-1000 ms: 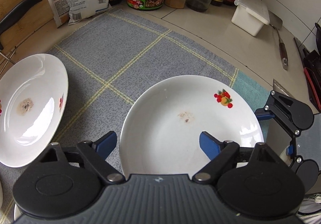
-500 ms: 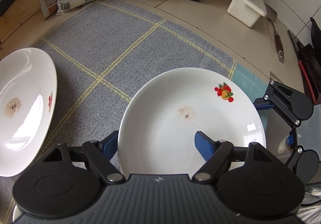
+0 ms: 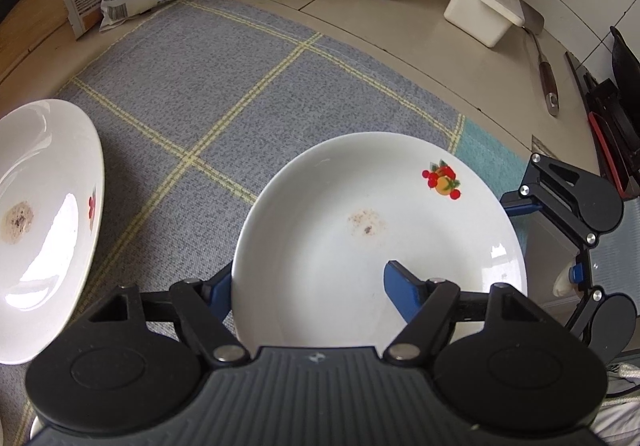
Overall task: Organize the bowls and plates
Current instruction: 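Lift the plate with the left gripper and carry it toward the sauce jars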
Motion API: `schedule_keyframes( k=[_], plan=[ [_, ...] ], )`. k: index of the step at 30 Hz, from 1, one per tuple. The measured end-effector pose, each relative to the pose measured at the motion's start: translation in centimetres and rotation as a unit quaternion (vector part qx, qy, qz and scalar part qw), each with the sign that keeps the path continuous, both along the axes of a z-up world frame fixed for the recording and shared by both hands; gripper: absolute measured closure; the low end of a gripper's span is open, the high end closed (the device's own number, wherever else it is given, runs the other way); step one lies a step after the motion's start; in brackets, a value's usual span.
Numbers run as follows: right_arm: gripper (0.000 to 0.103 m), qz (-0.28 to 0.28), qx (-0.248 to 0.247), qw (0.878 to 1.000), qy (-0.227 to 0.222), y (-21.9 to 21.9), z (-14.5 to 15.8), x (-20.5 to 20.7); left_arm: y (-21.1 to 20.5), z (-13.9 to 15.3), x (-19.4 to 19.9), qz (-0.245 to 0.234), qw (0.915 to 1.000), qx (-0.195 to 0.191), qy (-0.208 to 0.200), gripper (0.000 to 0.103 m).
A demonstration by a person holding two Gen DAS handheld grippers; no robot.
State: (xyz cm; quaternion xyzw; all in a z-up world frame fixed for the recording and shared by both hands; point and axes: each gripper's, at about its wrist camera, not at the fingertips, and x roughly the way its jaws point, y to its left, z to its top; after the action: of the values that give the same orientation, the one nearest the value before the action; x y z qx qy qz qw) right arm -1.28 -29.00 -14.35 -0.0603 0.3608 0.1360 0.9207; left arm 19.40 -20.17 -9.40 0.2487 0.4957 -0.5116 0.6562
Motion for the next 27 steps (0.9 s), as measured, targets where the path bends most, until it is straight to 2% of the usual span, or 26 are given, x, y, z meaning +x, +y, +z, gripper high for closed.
schedule_keyframes(
  k=[17, 27],
  plan=[
    [0.001, 0.005, 0.004, 1.0, 0.021, -0.1, 0.1, 0.7, 0.0, -0.1, 0.1, -0.012, 0.9999, -0.005, -0.004, 0.028],
    [0.001, 0.008, -0.006, 1.0, 0.018, -0.2, 0.7, 0.6, -0.1, 1.3, 0.1, -0.013, 0.9997, -0.018, -0.014, 0.028]
  ],
)
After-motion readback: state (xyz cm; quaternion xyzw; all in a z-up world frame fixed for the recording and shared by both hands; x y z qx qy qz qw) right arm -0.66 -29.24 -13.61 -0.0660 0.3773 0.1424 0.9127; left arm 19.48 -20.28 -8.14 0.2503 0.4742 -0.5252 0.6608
